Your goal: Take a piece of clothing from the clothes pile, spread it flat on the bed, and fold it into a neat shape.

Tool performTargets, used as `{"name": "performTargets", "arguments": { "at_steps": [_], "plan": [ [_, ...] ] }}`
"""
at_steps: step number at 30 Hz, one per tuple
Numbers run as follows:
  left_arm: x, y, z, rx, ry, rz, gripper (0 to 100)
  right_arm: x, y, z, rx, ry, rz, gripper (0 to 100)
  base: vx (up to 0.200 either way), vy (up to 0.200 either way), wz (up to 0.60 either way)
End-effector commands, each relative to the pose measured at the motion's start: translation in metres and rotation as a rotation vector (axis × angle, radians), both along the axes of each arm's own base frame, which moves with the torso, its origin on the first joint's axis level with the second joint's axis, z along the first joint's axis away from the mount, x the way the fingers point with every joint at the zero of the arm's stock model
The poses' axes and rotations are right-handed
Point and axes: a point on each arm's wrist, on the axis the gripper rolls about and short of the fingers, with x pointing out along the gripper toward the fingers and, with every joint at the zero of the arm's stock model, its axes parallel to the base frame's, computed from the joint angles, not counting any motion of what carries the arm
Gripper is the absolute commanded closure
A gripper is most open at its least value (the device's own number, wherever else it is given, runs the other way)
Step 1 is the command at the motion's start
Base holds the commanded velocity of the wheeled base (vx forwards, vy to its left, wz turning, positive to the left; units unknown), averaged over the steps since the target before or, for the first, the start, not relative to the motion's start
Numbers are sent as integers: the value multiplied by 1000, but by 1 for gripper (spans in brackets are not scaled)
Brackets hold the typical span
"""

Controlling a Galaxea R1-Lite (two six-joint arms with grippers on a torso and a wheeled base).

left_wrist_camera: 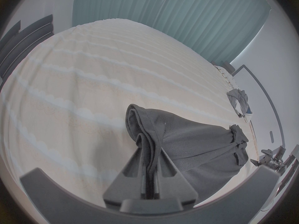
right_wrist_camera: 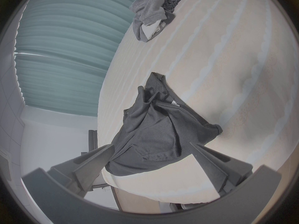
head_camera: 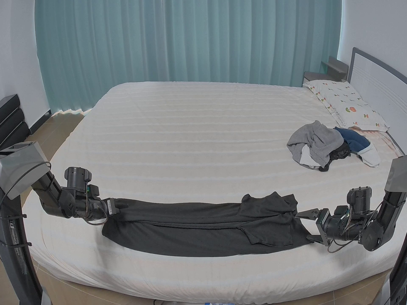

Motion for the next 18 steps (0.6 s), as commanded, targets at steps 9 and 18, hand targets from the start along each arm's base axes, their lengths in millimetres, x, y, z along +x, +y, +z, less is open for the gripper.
{"name": "performTargets", "arguments": {
  "at_steps": [9,18],
  "plan": [
    [1,1,2,-5,-4,1,100,0,0,0,1,2,3,0,-200,0,0],
    [11,-2,10,-63,-28,60,100,0,1,0,4,0,9,0,-22,0,0]
  ]
}}
